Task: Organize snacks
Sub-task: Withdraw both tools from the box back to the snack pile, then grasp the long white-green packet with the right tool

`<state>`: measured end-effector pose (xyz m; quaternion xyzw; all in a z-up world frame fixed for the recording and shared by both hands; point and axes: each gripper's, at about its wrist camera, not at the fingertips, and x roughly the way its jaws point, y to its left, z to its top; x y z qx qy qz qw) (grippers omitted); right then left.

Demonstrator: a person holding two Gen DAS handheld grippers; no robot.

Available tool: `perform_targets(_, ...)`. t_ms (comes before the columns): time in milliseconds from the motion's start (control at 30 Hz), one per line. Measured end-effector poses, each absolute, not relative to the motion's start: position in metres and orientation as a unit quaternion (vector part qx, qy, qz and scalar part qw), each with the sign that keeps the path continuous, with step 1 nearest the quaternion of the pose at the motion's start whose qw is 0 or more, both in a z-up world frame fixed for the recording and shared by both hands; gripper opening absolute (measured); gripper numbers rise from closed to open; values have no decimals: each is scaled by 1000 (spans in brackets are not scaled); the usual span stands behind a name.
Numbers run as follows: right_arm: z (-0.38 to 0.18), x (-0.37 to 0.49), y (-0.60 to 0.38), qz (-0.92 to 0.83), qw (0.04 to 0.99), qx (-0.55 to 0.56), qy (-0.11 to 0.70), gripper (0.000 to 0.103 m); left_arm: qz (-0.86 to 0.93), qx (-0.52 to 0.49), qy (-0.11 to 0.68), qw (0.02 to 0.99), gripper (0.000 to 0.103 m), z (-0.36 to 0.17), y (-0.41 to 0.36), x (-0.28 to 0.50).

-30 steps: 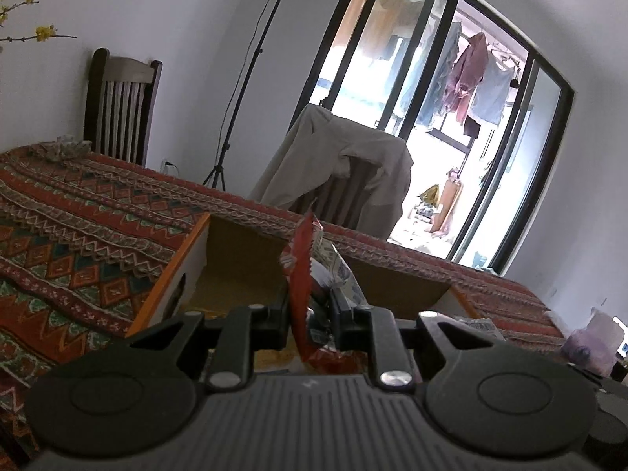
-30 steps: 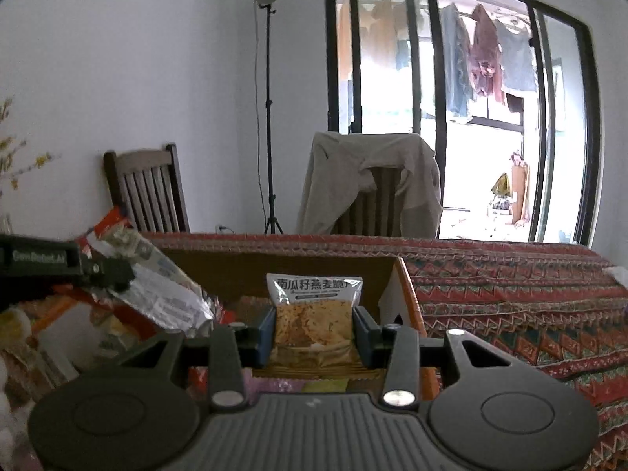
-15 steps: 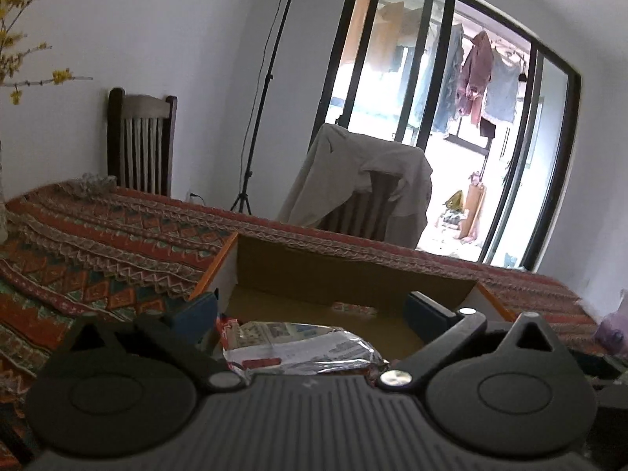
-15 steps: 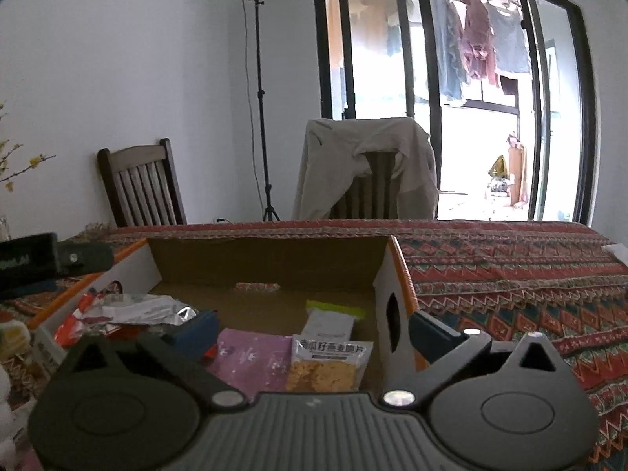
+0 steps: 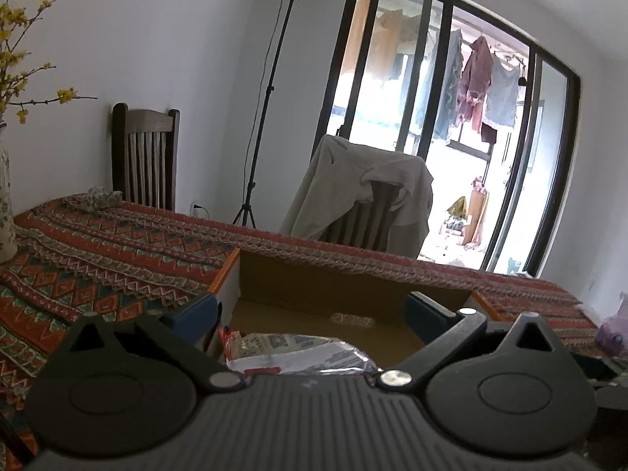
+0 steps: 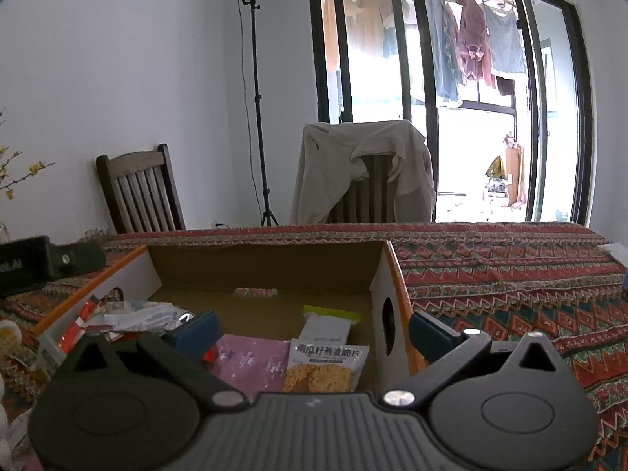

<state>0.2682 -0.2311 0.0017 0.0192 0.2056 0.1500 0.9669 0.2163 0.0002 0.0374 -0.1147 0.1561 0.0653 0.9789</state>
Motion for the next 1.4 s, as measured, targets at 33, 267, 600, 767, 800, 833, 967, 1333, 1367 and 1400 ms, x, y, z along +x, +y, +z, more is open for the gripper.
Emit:
perform_targets(33,3,267,-232,151,967,20,206,103,64,-118,155,979,103,41,1,214)
perform_targets(267,31,247,-235,157,969,22,188,103,56,-118,150,980,103,59,2,187)
perform_targets(600,36,199,-247,155,969,15,192,103,51,-112,153,981,103,55,6,134)
perform_targets(767,24,176,-255,153,966,11,209,103,54,-102,167,979,103,38,10,113)
perform_targets(800,20,172,-257,152,965,9,214,103,56,-97,172,979,103,33,11,110)
perform_targets(833,17,168,-258,152,964,9,219,103,59,-95,179,977,103,28,12,108)
perform_targets(967,3,154,-264,153,959,4,238,103,59,-102,201,973,103,11,19,95)
perform_targets(1333,-24,130,-280,142,951,-4,274,103,40,-99,227,968,103,-20,24,77)
perform_targets(1367,-26,128,-281,141,951,-5,276,103,39,-99,228,968,103,-22,24,77)
perform_targets(1400,-28,126,-283,141,950,-7,279,103,36,-100,230,967,103,-24,24,77)
